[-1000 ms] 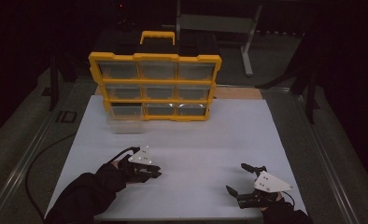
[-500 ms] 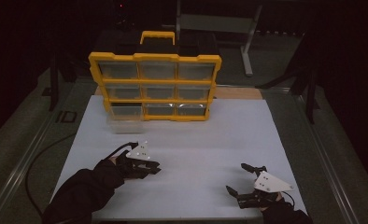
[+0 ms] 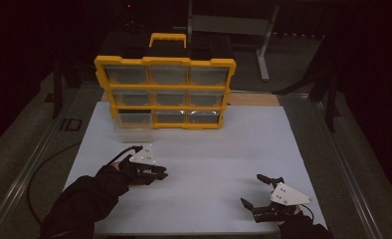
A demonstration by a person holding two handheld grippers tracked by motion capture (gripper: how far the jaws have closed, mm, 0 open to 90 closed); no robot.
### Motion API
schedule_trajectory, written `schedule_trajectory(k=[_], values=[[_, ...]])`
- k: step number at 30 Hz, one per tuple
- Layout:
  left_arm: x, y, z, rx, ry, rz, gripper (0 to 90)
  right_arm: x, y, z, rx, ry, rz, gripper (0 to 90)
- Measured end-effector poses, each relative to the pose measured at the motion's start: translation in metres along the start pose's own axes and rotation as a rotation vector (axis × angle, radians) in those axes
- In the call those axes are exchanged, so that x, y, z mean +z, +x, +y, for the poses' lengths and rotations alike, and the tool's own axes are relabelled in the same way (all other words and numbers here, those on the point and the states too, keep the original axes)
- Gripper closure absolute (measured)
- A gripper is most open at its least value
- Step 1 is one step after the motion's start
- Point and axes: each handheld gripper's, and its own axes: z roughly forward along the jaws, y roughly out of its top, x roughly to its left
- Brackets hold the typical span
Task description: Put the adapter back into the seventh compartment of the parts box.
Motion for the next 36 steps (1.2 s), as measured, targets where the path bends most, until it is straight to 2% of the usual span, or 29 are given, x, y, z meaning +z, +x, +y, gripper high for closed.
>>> schedule_trajectory(k=[21, 36], values=[[-0.023, 0.016, 0.012, -0.021, -0.017, 0.051, 75.9, 0.0, 0.0, 0.0, 0.0, 0.0, -0.001, 7.8], [-0.043, 0.034, 0.02, -0.06, -0.06, 0.116, 75.9, 0.0, 0.0, 0.0, 0.002, 0.002, -0.001, 7.8]])
